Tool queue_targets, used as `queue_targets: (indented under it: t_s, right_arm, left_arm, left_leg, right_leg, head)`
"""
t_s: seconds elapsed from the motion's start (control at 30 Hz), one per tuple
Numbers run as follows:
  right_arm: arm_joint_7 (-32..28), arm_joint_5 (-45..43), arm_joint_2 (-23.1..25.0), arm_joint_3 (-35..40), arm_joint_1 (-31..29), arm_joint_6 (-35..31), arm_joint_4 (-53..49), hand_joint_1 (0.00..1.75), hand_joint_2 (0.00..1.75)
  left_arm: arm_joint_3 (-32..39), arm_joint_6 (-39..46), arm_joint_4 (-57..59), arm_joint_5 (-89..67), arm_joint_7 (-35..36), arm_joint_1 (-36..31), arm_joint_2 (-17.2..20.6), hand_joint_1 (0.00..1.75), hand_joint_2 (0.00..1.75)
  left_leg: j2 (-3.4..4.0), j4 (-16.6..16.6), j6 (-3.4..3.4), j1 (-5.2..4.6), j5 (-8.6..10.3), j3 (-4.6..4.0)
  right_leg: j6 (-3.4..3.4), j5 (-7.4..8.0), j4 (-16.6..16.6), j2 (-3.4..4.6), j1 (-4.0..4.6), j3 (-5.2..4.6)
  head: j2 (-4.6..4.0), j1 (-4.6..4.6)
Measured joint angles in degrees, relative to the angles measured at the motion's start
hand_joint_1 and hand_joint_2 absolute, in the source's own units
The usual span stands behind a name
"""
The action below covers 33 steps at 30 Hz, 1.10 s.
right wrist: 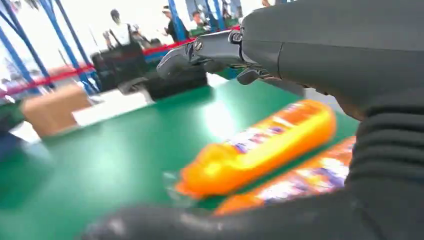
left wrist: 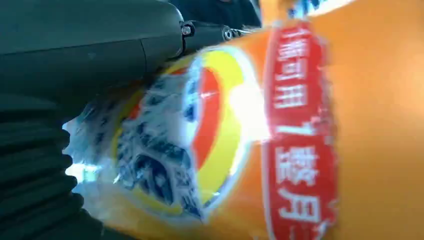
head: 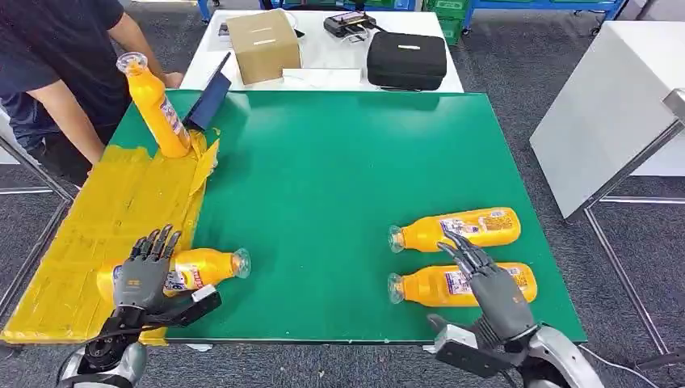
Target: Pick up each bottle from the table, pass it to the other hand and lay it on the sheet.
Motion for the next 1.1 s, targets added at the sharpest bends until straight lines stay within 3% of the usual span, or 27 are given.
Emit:
queue_targets:
  t_s: [0.33,0.5,0.7,0.9,1.1]
  right_arm:
    - [1.4,1.0,-3.3,-3.1,6.8,0.3,-4.2,0.00,1.75]
    - [3.9,3.1,-4.9,-3.1,9.8,-0.4,-5.8,0.00,1.75]
    - [5.8,6.3,-4.9,-2.6,9.1,-1.3,-5.2,0.00,1.75]
    - [7.8,10.5,-4.0,-2.8,7.1,-1.3,-2.8,0.00,1.75]
    - [7.9,11.4,-3.0,-3.9,5.3,-1.1,0.3,0.00,1.75]
  left_arm:
    - [0.7,0.0,-6.4,9.0,-5.0,0.8,0.2,0.00,0.00]
    - [4.5,0.1,-11.8,24.6,-11.8,1.3,-0.8,0.00,0.00]
    - [11.7,-9.8,-17.4,47.1,-18.3,-0.4,-3.6,0.00,0.00]
    - [16.7,-21.3,-21.5,62.8,-18.3,-1.5,-6.3,0.00,0.00]
    - [18.2,-23.5,-23.8,65.5,-17.9,-1.7,-8.1,0.00,0.00]
  left_leg:
    - [0.13,0.0,-0.05,0.03,-0.05,-0.10]
    - [0.13,0.0,-0.04,0.03,-0.05,-0.16]
    - [0.24,0.0,-0.04,0.02,-0.04,-0.17]
    - [0.25,0.0,-0.03,0.02,-0.02,-0.18]
    - [0.24,0.0,-0.03,0.01,-0.02,-0.21]
  right_leg:
    - [-0.04,-0.04,0.0,0.14,0.03,-0.22]
    - [-0.04,-0.05,0.0,0.15,0.02,-0.26]
    - [-0.04,-0.04,0.0,0.18,0.02,-0.40]
    - [-0.02,-0.03,0.0,0.18,0.02,-0.32]
    - [-0.02,-0.03,0.0,0.18,0.01,-0.32]
  head:
    - [0.00,0.02]
    - [0.00,0.00]
    - [0.00,0.00]
    - [0.00,0.00]
    - [0.00,0.00]
